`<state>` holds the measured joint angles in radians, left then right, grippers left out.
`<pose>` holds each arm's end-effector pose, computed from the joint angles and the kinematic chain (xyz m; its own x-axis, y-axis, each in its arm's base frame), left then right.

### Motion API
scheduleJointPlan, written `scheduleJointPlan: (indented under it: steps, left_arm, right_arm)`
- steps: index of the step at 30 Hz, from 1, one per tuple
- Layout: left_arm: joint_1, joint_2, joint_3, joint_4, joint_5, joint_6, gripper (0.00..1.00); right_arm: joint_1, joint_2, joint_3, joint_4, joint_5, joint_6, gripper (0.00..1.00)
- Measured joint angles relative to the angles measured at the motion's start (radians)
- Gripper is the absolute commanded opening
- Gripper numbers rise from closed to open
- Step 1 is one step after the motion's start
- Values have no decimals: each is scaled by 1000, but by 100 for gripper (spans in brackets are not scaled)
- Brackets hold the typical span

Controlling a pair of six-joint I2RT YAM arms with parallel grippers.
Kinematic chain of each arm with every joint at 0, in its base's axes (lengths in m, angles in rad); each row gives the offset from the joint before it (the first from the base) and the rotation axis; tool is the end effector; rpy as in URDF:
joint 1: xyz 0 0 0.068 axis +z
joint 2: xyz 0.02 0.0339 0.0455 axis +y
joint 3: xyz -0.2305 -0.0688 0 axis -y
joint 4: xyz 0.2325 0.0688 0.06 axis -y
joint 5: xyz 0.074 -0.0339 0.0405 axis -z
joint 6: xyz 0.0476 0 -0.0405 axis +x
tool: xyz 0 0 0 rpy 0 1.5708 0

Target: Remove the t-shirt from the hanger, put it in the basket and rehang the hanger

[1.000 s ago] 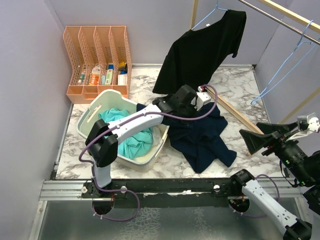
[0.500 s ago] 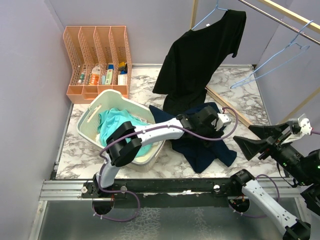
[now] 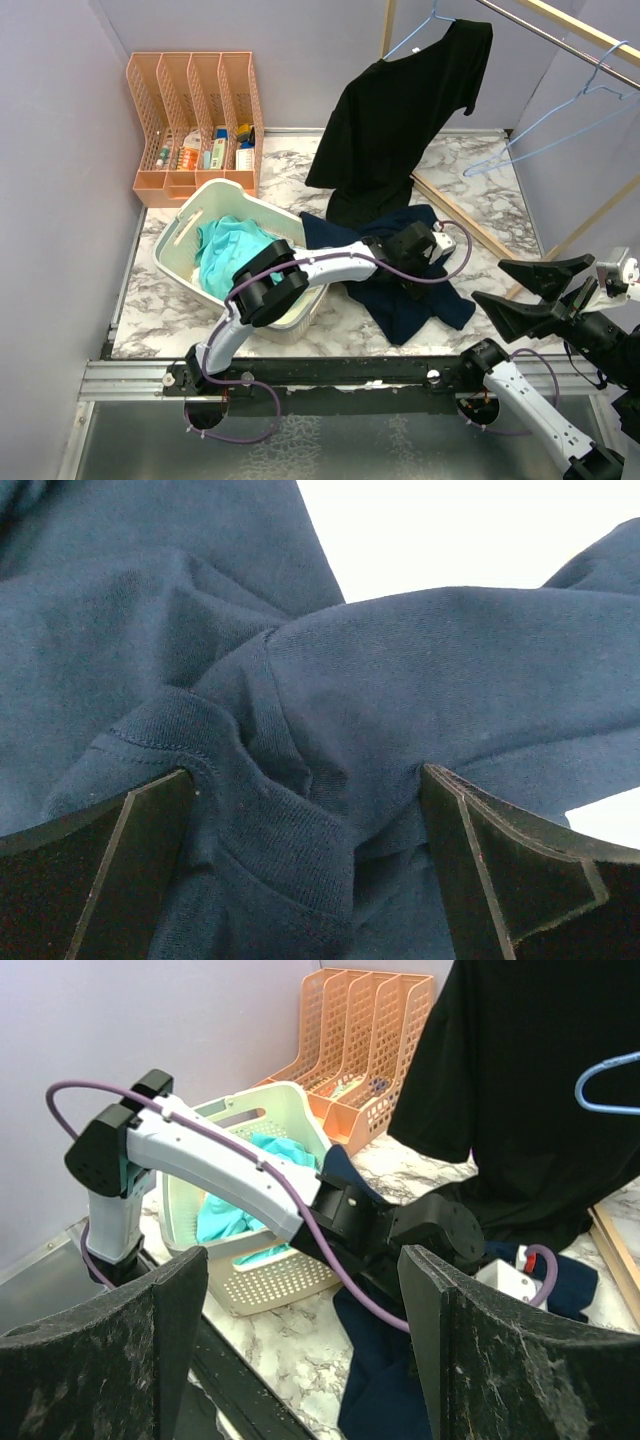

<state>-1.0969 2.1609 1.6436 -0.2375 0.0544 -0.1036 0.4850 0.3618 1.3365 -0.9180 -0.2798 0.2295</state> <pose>0.2115 -0.4181 0.1589 -0.4047 0.5629 -0.7206 0.8694 0.4812 -0.1124 -0.0018 0.0139 0.4280 -0.1086 0.1899 -0.9758 -0.6853 0.6968 0.2119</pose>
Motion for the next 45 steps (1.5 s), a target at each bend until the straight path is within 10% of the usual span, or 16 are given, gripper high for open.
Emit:
scheduleJointPlan:
  steps: [3,6,8,36,45]
  left_arm:
    - [0,36,0,5,-11,-3,73]
    - [0,50,-1,6,-28,-8,15]
    - [3,47,-2,6,-35,-8,0]
    - [105,-960,77,-134,-566,201,0]
    - [105,-1120,-208,-241,-748,188,0]
  right_arm:
    - [0,0,2,1,-3,-1,77]
    - [0,0,5,1,-3,-3,77]
    - [0,0,7,2,-3,-4,77]
    - [0,85,-123,92,-85,-6,75]
    - [0,146,-169,151,-138,-4,73]
